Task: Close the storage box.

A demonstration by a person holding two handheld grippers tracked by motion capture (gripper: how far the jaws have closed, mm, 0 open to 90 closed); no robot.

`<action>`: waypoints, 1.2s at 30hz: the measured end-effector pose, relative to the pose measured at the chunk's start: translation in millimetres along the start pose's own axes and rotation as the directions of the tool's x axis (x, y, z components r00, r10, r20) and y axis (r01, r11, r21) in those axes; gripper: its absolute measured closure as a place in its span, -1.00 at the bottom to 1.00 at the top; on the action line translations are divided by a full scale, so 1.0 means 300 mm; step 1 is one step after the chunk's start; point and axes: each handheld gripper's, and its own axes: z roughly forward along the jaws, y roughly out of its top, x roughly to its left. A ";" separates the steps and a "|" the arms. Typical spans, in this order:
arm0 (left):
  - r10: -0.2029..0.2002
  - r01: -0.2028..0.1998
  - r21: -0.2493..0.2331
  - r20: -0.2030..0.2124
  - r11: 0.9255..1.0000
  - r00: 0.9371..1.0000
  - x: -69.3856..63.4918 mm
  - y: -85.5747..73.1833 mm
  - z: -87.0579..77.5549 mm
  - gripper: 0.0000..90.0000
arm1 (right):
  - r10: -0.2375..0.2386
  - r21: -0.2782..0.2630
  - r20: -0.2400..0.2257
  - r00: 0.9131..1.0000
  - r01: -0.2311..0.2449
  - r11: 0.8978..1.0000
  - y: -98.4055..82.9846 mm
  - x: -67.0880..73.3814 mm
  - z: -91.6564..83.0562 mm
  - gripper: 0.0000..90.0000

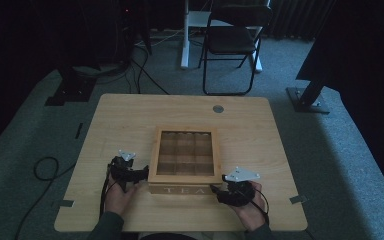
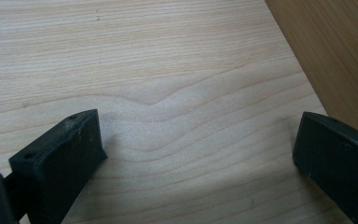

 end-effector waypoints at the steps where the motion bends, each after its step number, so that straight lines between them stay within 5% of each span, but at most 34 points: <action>1: 0.000 0.000 0.000 0.000 1.000 1.000 0.000 0.000 0.000 -0.96 | 0.000 0.002 0.001 1.000 0.000 1.000 -0.001 0.000 0.000 -0.05; 36: 0.000 0.000 0.000 0.000 1.000 1.000 0.000 0.000 0.000 -0.96 | 0.028 0.052 -0.016 0.999 -0.027 0.998 -0.027 -0.034 0.002 -0.09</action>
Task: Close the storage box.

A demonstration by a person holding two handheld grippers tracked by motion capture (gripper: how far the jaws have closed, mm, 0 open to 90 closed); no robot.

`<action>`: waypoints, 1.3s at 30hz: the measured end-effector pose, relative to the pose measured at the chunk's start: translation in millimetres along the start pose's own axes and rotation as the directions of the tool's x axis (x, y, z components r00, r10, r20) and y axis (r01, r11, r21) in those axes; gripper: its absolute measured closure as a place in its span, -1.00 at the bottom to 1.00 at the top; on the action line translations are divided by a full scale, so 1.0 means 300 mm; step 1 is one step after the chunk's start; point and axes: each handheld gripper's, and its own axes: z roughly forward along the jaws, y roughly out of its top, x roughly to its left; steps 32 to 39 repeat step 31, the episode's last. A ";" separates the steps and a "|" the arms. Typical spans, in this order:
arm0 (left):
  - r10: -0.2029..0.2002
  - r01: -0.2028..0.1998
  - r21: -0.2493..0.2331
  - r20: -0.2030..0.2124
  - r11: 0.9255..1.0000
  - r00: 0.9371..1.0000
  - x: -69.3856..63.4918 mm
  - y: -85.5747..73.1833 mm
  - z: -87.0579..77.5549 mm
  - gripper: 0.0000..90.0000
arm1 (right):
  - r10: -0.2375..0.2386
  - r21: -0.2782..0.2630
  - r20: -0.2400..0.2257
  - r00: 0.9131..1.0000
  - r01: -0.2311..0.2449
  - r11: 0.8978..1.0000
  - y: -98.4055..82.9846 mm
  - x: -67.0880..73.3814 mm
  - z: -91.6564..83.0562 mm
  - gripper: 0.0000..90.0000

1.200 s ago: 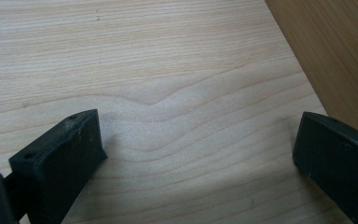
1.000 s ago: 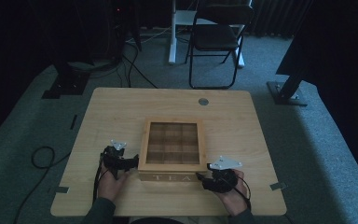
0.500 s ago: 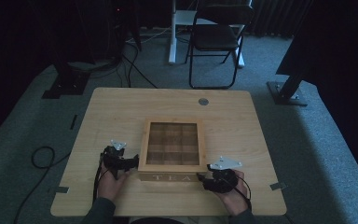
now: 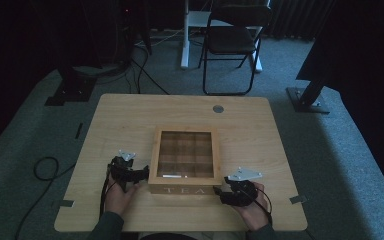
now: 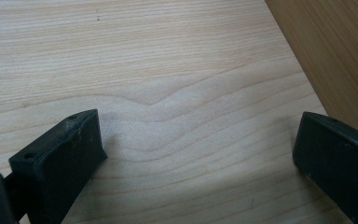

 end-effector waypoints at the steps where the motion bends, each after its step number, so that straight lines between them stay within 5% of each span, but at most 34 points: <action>1: 0.000 0.000 0.000 0.000 1.000 1.000 0.000 0.000 0.000 -0.96 | 0.000 -0.003 -0.003 1.000 0.000 1.000 -0.001 -0.001 -0.002 -0.09; 7: 0.000 0.000 0.000 0.000 1.000 1.000 0.000 0.000 0.000 -0.96 | -0.007 -0.085 -0.007 1.000 0.007 0.996 0.017 -0.001 -0.047 -0.10; 10: 0.002 -0.002 0.001 0.000 1.000 1.000 0.000 0.000 0.000 -0.96 | 0.028 -0.151 0.008 1.000 -0.027 0.988 0.035 -0.029 -0.080 -0.11; 15: 0.001 -0.001 0.000 0.000 1.000 1.000 0.000 0.000 0.000 -0.96 | 0.077 -0.172 0.048 0.996 -0.067 0.983 0.054 -0.078 -0.088 -0.12; 22: 0.000 0.000 -0.001 0.000 1.000 1.000 0.000 0.000 0.000 -0.96 | 0.141 -0.171 0.163 0.977 -0.113 0.979 0.075 -0.199 -0.005 -0.12; 25: -0.001 0.001 0.000 0.000 1.000 1.000 0.000 0.000 0.000 -0.96 | 0.169 -0.155 0.178 0.969 -0.142 0.978 0.072 -0.230 0.037 -0.12; 27: -0.001 0.001 -0.001 0.001 1.000 1.000 -0.001 0.002 0.002 -0.96 | 0.188 -0.117 0.208 0.960 -0.166 0.979 0.063 -0.268 0.104 -0.12; 30: -0.001 0.001 -0.001 0.001 1.000 1.000 -0.001 0.002 0.003 -0.96 | 0.177 -0.077 0.219 0.959 -0.164 0.983 0.061 -0.289 0.160 -0.12; 39: -0.001 0.001 -0.001 0.001 1.000 1.000 -0.001 0.003 0.003 -0.96 | 0.177 -0.077 0.219 0.959 -0.164 0.983 0.061 -0.289 0.160 -0.12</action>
